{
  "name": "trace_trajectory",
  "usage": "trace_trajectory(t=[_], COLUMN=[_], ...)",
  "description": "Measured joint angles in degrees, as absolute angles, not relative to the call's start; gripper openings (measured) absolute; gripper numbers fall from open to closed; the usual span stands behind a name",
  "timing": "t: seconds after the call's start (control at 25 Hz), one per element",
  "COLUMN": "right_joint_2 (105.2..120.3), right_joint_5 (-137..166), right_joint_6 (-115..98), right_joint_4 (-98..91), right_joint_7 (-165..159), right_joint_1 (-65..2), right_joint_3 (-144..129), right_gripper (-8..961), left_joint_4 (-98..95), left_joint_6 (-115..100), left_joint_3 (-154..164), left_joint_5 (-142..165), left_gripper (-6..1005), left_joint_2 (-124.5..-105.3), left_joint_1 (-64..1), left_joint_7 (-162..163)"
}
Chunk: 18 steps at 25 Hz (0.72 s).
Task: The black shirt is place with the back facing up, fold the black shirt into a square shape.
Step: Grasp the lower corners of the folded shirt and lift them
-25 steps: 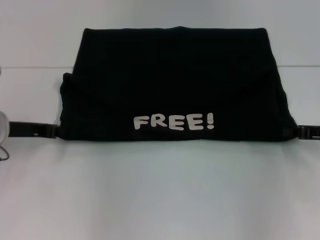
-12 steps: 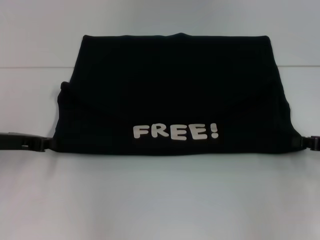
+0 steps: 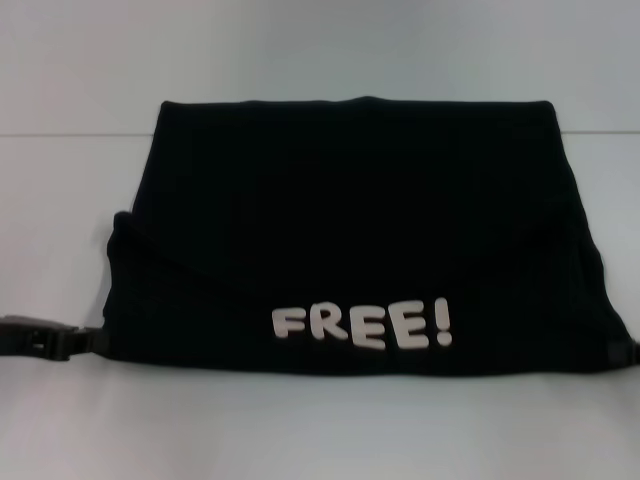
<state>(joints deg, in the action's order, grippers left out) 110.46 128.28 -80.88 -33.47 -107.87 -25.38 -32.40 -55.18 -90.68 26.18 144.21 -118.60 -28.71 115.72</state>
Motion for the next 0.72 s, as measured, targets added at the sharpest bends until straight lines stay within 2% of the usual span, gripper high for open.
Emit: trace_trajectory(t=[0.4, 0.72], right_joint_2=[109.74, 109.54], right_joint_5=[128.59, 132.23], right_joint_6=[-94.82, -98.72], right_joint_4=[-37.12, -37.21], right_joint_7=[-102.71, -99.41], right_joint_1=[-18.22, -14.33], right_joint_3=[-30.55, -26.21], right_gripper=[42, 42], left_joint_4=[-55.5, -56.04], left_joint_6=[-105.64, -114.64], left_joint_3=[20.61, 19.54], left_joint_5=[144.31, 145.38], left_gripper=[62, 68], left_joint_2=[-117.98, -118.3], left_joint_1=[-26.09, -23.56], left_joint_7=[112.27, 111.02])
